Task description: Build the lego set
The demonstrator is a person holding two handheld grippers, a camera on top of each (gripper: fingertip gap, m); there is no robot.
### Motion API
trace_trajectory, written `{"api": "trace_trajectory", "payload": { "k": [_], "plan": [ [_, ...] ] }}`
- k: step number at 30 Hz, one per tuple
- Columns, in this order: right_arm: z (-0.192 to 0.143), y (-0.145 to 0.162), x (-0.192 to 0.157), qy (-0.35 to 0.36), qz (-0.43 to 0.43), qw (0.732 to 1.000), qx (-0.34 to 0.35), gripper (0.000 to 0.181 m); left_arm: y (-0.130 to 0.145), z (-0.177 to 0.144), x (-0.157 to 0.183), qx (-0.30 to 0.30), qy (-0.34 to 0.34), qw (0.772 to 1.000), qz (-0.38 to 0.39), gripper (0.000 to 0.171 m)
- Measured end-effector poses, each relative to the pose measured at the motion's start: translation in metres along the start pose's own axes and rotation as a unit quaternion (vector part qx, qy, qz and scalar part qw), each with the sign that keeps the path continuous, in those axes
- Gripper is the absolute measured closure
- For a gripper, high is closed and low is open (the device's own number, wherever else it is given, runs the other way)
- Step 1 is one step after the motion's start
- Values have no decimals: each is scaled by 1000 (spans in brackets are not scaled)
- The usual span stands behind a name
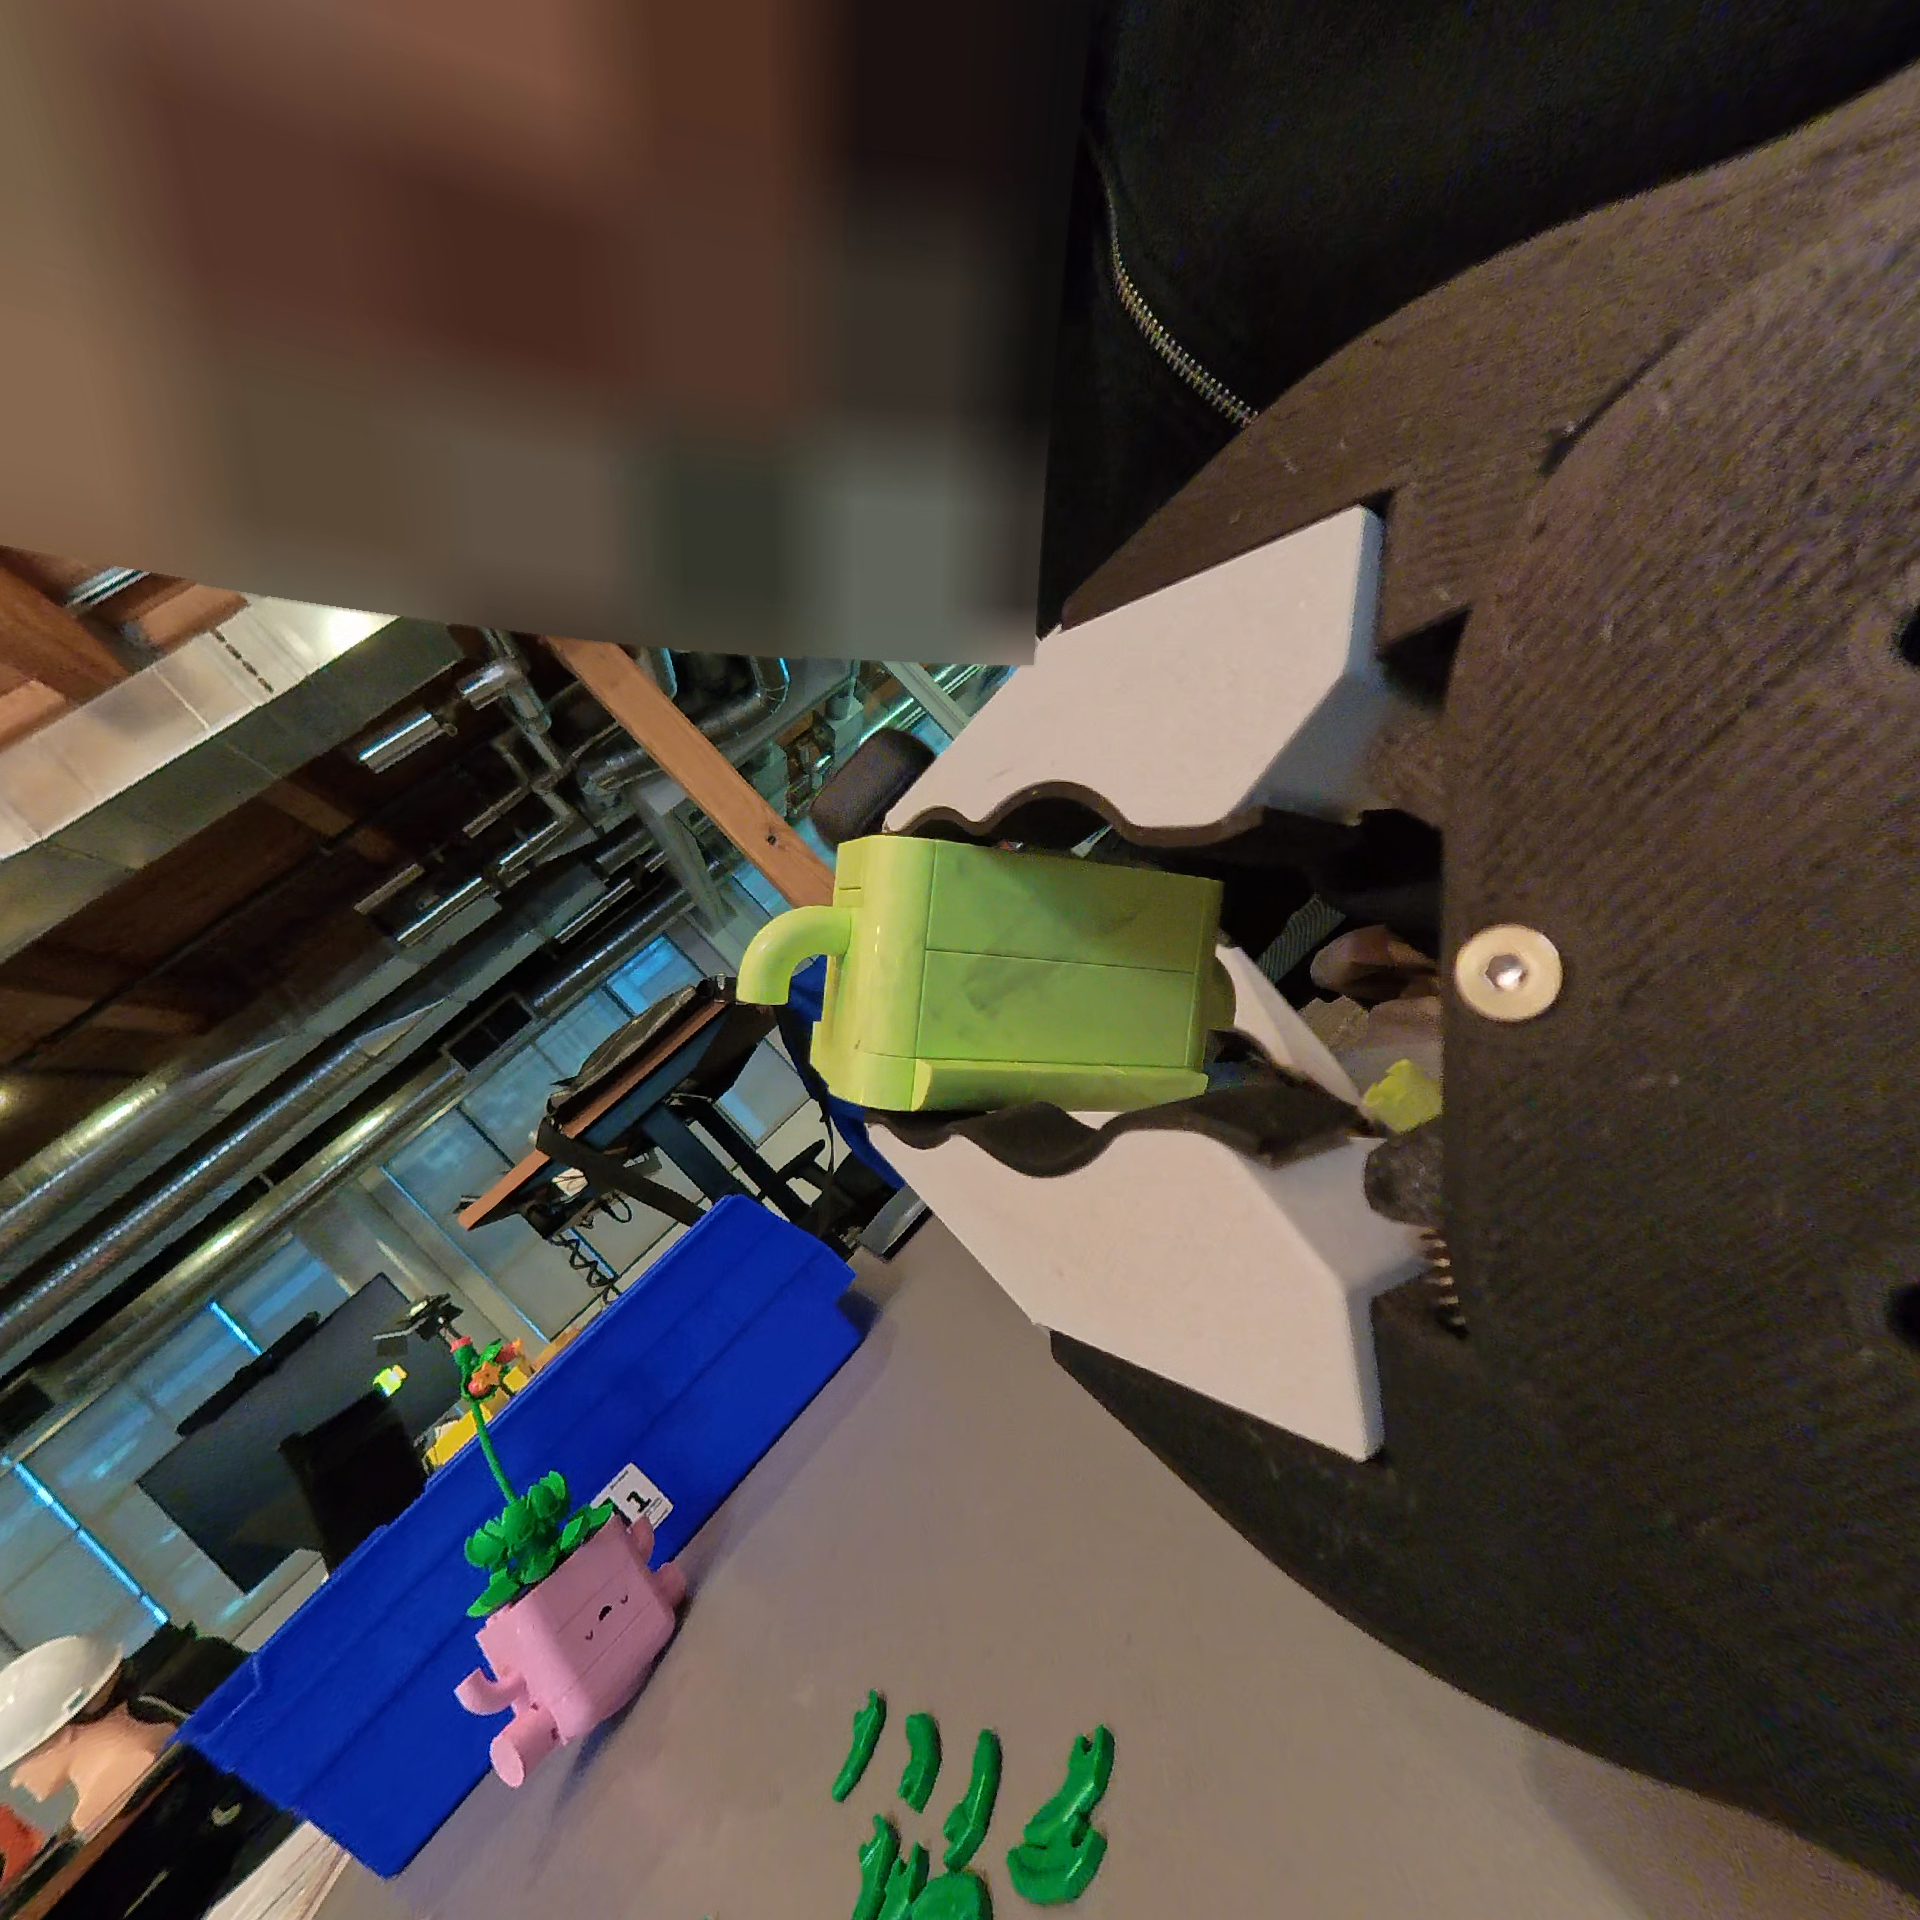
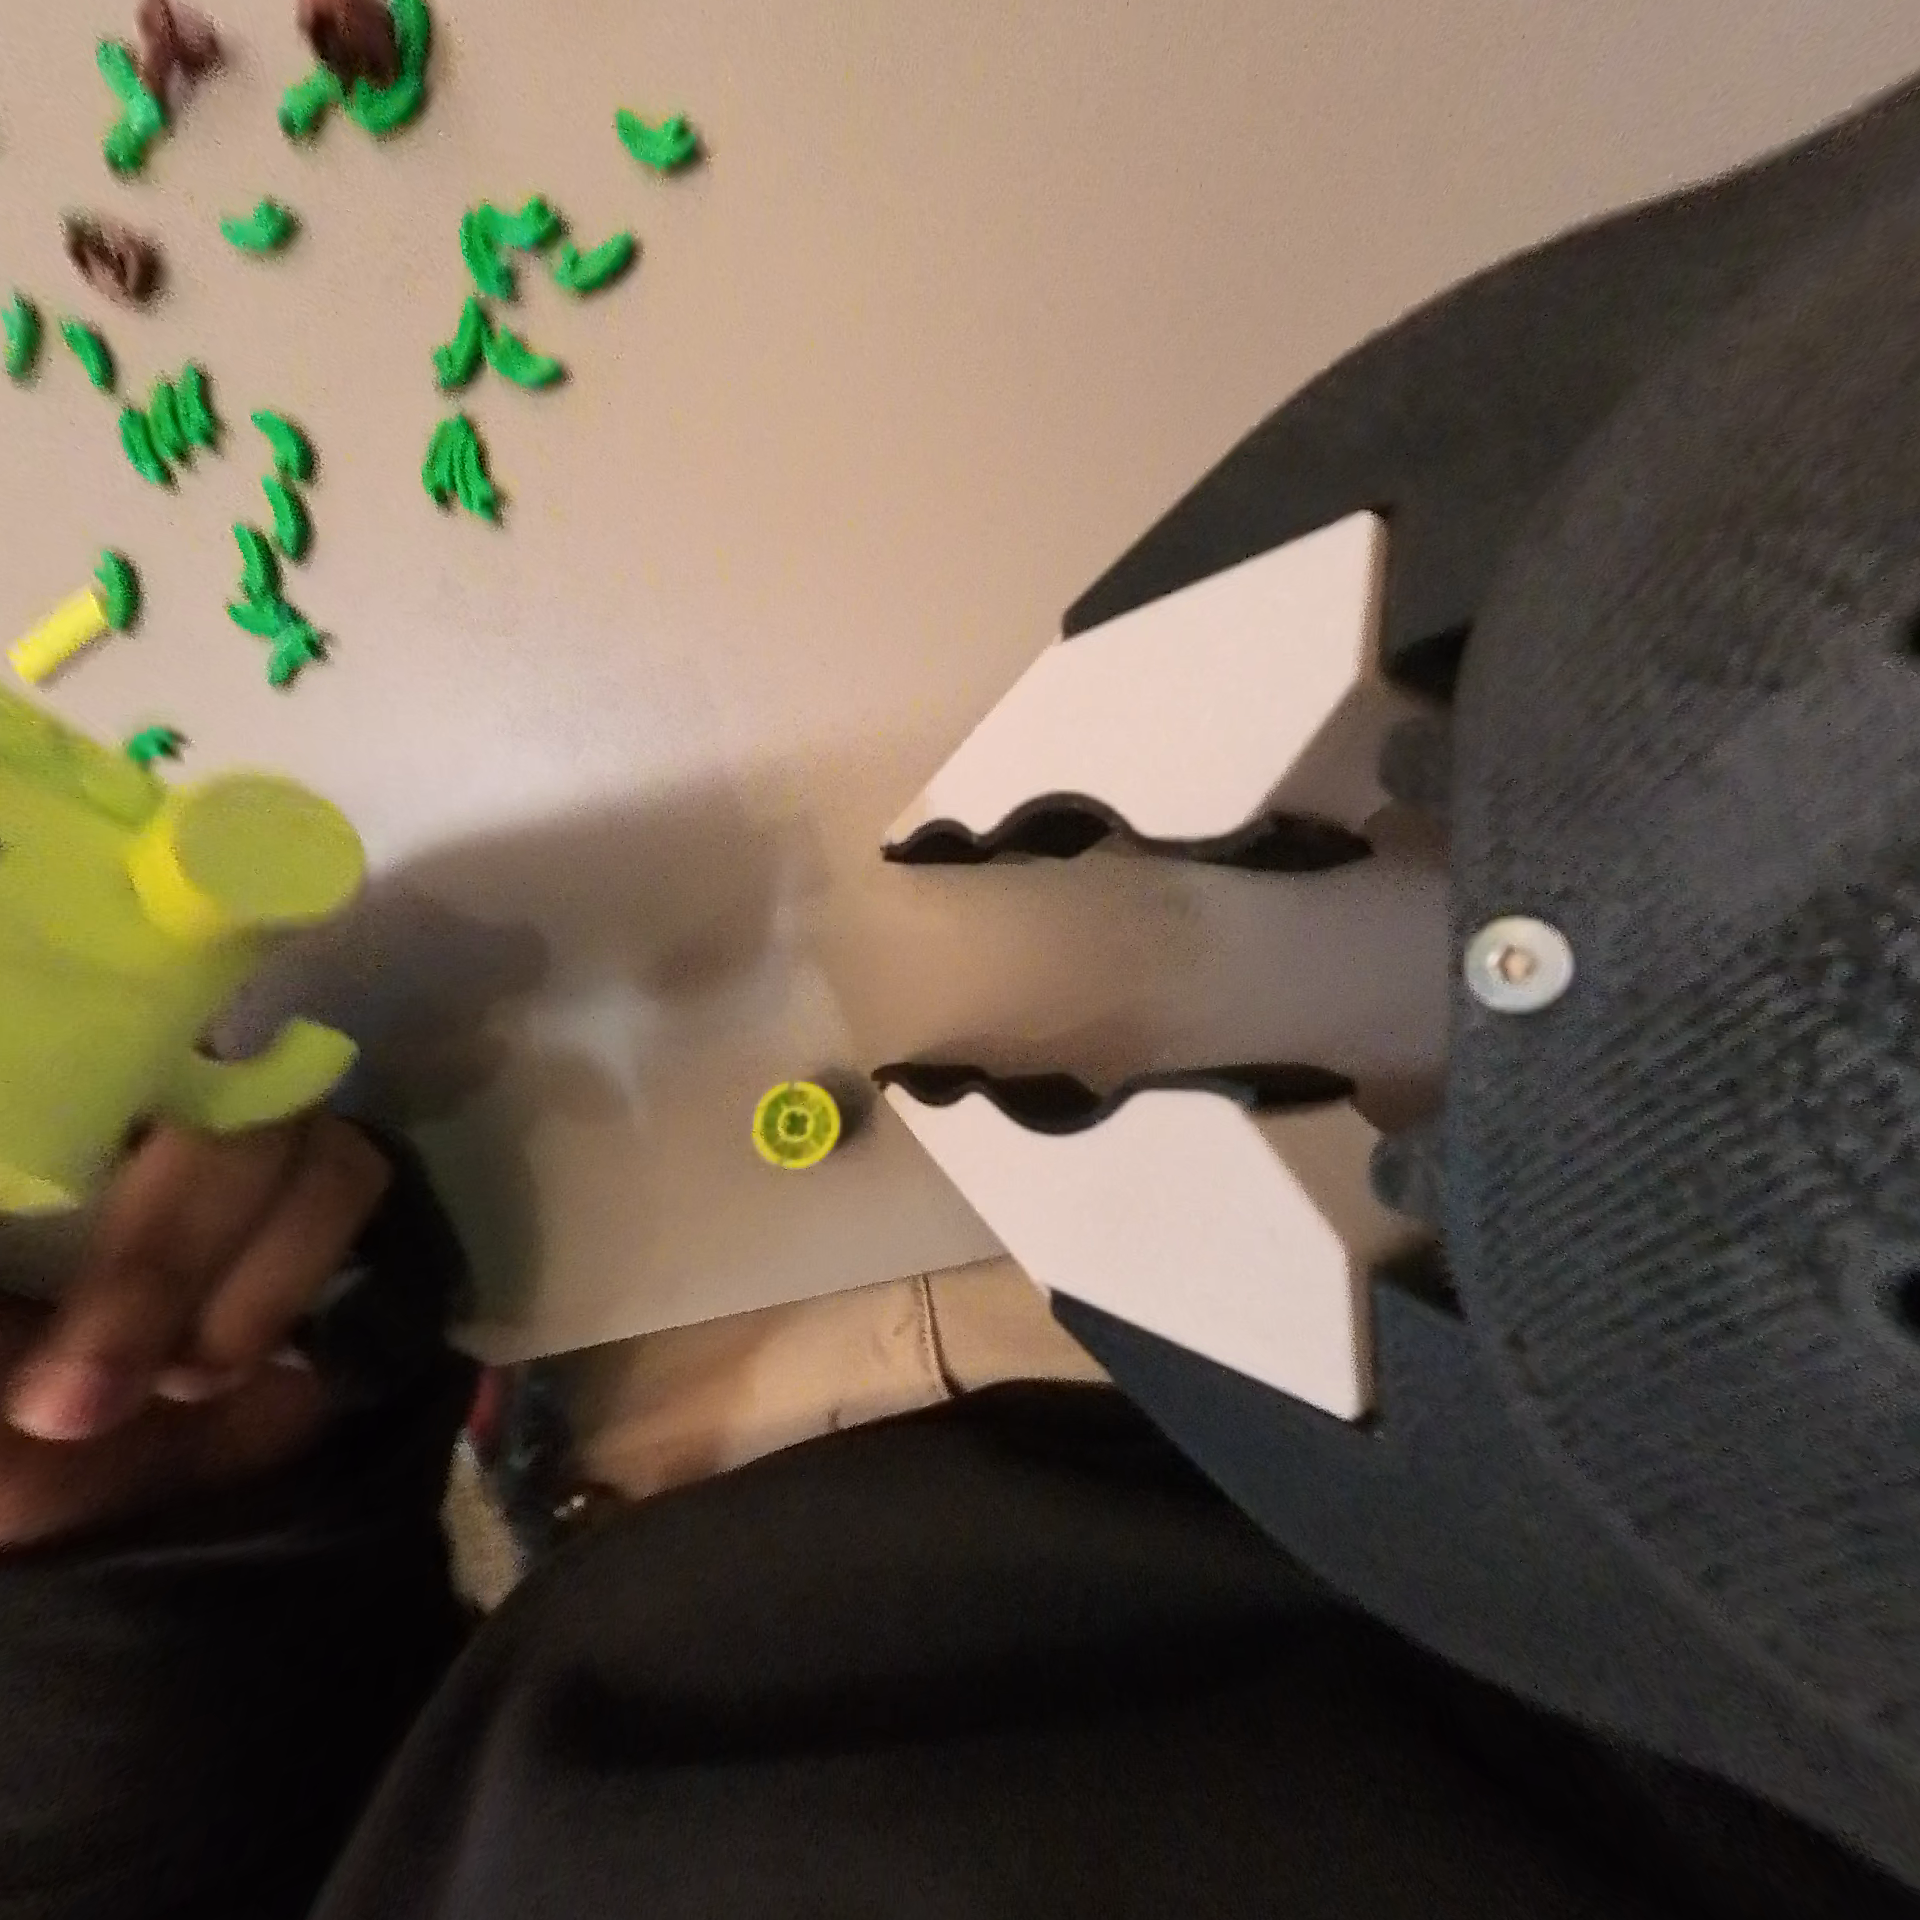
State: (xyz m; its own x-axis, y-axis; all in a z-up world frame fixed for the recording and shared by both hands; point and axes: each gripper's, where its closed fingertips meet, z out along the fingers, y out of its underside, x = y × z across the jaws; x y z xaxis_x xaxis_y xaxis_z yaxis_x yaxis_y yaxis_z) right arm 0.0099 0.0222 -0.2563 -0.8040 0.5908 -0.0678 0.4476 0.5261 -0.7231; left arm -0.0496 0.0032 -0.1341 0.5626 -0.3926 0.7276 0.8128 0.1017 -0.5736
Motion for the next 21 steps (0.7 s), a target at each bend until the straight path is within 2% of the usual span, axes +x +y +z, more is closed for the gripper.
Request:
{"api": "trace_trajectory", "payload": {
  "k": [6,12,20,21],
  "plan": [
    [4,-6,-20,-26,7,999,17,142,-2,-1,0,6,2,1000,1,126],
    [-5,-20,-33,-45,24,996,76,144,-5,-3,1,16,7,1000,-3,126],
    [30,-27,-40,-10,-24,999,27,143,0,-1,2,4,1,1000,11,127],
    [33,-27,-38,1,-28,999,22,148,0,0,2,3,0,1000,12,127]
  ]
}}
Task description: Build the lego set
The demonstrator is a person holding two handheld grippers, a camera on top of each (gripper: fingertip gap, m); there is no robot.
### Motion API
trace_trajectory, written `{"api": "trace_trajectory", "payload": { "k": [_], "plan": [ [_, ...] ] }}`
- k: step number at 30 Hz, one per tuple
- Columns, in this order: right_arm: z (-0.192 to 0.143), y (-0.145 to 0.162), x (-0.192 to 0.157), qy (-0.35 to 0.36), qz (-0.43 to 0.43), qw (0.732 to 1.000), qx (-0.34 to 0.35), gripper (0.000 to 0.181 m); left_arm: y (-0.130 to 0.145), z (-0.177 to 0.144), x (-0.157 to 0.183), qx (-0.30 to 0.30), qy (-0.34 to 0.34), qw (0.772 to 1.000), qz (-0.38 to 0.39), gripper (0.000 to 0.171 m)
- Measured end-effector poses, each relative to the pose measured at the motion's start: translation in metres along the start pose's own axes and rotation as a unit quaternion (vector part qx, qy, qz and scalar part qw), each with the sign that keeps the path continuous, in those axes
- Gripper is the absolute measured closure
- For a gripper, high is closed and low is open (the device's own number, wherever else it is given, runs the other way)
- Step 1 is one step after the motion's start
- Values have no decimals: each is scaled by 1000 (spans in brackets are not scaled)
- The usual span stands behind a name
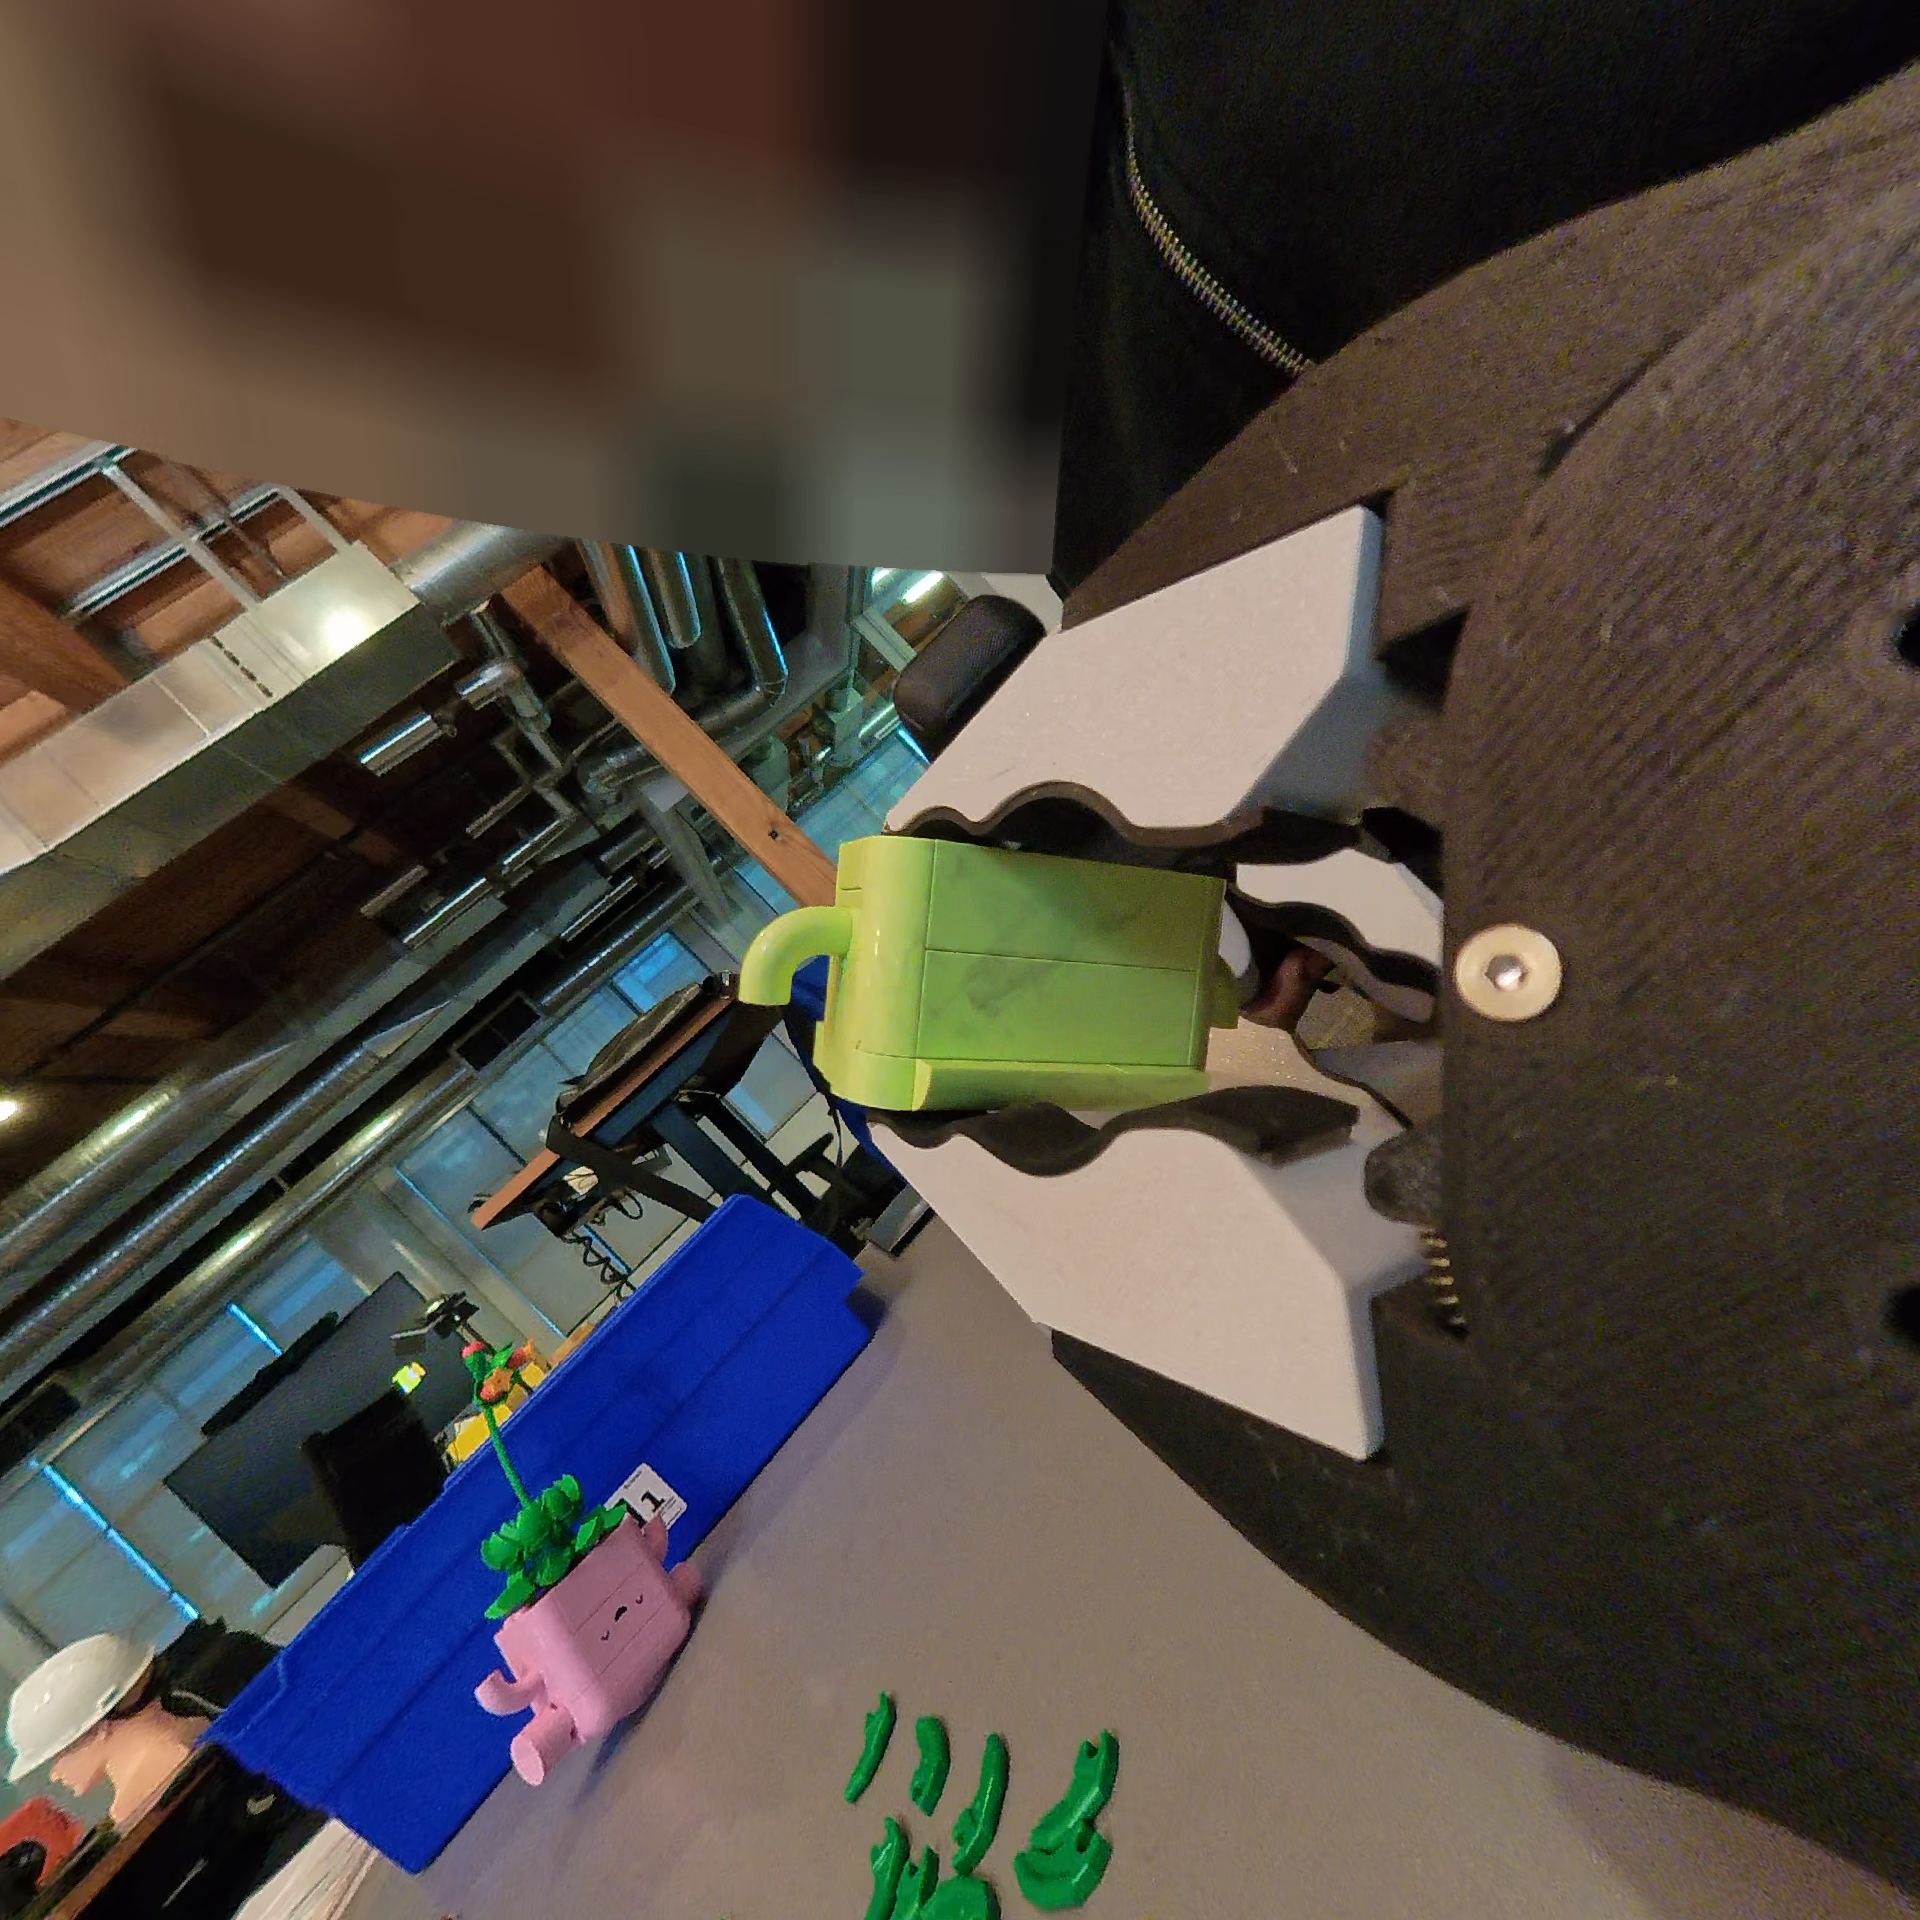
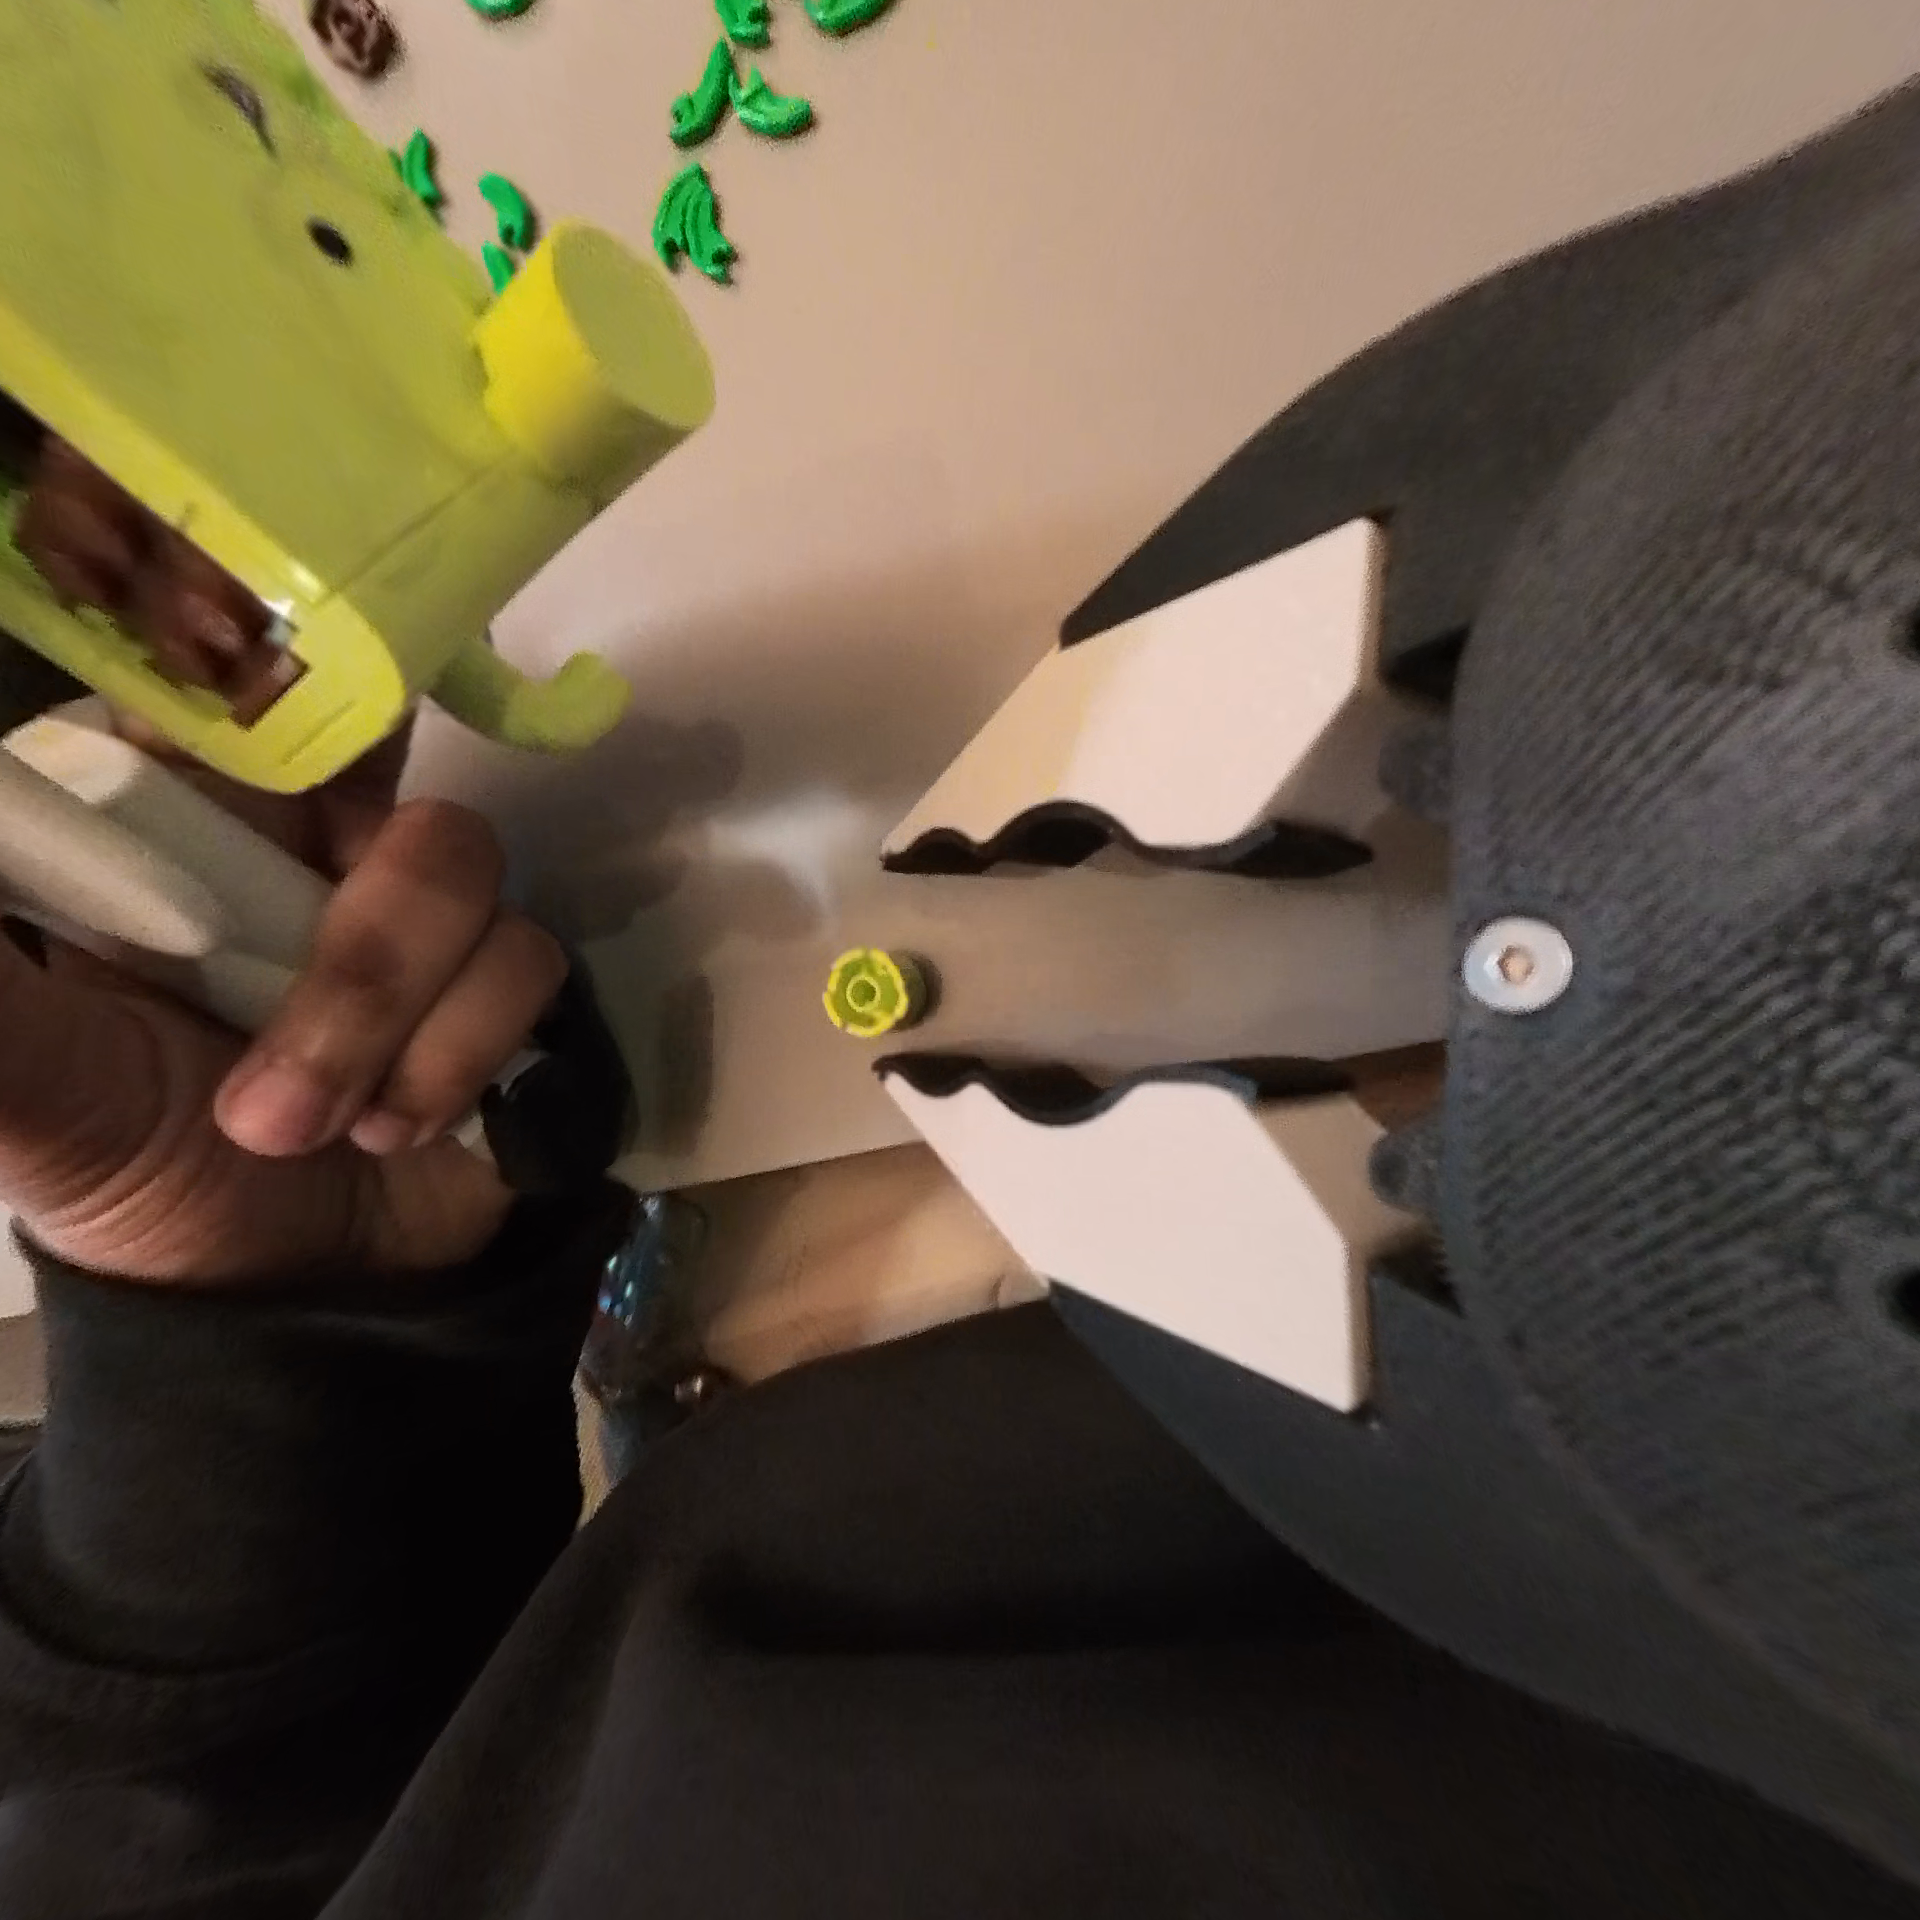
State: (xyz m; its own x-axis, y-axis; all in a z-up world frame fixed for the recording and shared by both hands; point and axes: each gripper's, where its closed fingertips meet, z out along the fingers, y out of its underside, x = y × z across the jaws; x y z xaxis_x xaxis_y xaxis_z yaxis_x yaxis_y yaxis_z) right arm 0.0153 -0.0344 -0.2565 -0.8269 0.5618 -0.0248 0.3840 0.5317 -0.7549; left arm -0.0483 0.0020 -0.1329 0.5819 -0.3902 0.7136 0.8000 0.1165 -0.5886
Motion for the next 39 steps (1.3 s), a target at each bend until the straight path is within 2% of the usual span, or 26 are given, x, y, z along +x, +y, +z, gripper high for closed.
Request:
{"api": "trace_trajectory", "payload": {
  "k": [3,6,10,14,19,26,39],
  "plan": [
    [-1,-3,3,12,-5,1000,8,168,2,0,1,-3,-3,1000,0,126],
    [-10,-7,13,27,23,999,35,168,7,1,0,-19,-16,1000,-3,126],
    [-33,-3,39,78,58,994,52,168,28,5,-8,-96,-68,993,6,127],
    [-54,-5,48,101,42,992,59,168,46,9,-15,-151,-110,982,38,127],
    [-52,8,51,139,-20,990,-1,168,32,17,7,-86,-39,995,-11,127],
    [-57,-14,41,138,-46,988,45,168,39,15,-6,-100,-65,993,-21,127],
    [-67,-17,43,123,-23,989,78,169,43,14,-13,-106,-79,991,-24,127]
  ]
}}
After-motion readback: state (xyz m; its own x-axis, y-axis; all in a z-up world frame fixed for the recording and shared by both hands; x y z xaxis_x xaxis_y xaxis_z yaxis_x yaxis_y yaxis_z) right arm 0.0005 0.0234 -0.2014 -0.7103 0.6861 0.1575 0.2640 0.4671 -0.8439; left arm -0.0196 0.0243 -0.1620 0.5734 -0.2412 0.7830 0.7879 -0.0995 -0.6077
